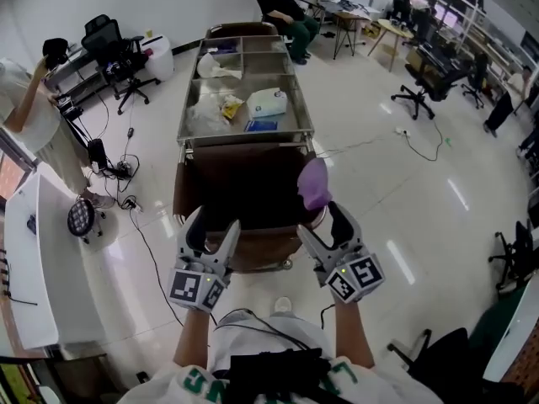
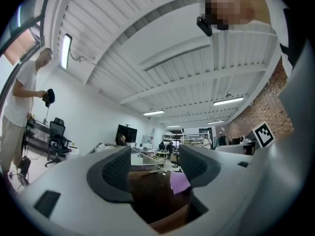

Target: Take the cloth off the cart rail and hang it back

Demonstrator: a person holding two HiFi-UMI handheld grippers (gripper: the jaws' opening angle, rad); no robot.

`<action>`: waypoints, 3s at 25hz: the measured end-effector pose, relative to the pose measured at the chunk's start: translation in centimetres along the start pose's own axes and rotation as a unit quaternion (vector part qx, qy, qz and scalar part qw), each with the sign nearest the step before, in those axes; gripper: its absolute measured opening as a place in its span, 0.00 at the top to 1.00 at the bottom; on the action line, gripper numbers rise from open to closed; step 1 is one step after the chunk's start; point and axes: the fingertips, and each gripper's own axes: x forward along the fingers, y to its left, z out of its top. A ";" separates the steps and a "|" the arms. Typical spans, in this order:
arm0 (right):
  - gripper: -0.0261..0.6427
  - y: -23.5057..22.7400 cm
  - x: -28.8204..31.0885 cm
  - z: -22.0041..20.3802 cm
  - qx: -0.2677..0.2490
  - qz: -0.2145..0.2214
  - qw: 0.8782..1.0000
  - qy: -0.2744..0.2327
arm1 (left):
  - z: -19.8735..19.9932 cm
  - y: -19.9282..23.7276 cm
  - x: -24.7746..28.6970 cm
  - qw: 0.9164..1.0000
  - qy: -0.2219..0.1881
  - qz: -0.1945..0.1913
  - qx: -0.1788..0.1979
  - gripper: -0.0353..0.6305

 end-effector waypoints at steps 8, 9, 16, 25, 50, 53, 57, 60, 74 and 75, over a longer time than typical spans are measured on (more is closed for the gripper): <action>0.39 -4.0 0.8 0.7 0.004 -0.009 1.000 -0.003 | -0.8 -0.8 2.8 1.000 0.002 -0.003 0.015 0.51; 0.39 -4.4 0.9 0.6 0.003 -0.014 1.000 0.002 | -0.7 -0.7 3.2 1.000 0.004 -0.006 0.012 0.51; 0.39 -7.5 3.4 -1.4 -0.013 -0.040 0.996 0.078 | -0.6 0.2 5.1 0.999 0.015 -0.033 0.005 0.51; 0.39 -12.8 8.4 -8.2 -0.061 -0.034 0.962 0.263 | -1.9 1.8 5.8 0.998 0.016 -0.059 0.003 0.51; 0.79 -0.3 5.8 4.3 -0.022 -0.001 1.000 -0.009 | 3.7 4.6 4.2 0.998 -0.030 -0.054 0.017 0.51; 0.79 2.9 6.0 4.4 -0.025 0.025 0.999 -0.028 | 3.8 4.7 3.7 0.998 -0.030 -0.050 0.026 0.51; 0.79 5.3 6.8 3.6 -0.027 0.056 0.998 -0.025 | 4.4 5.2 3.3 0.998 -0.043 -0.041 0.019 0.51; 0.79 5.7 7.2 3.3 -0.020 0.063 0.998 -0.022 | 5.2 4.8 3.3 0.998 -0.044 -0.044 0.001 0.51; 0.79 4.8 8.6 2.0 -0.004 0.058 0.998 -0.008 | 4.0 7.1 2.2 1.000 -0.026 0.014 -0.003 0.51; 0.79 4.6 9.1 1.8 -0.004 0.059 0.998 -0.006 | 4.0 7.2 2.1 1.000 -0.025 0.016 -0.003 0.51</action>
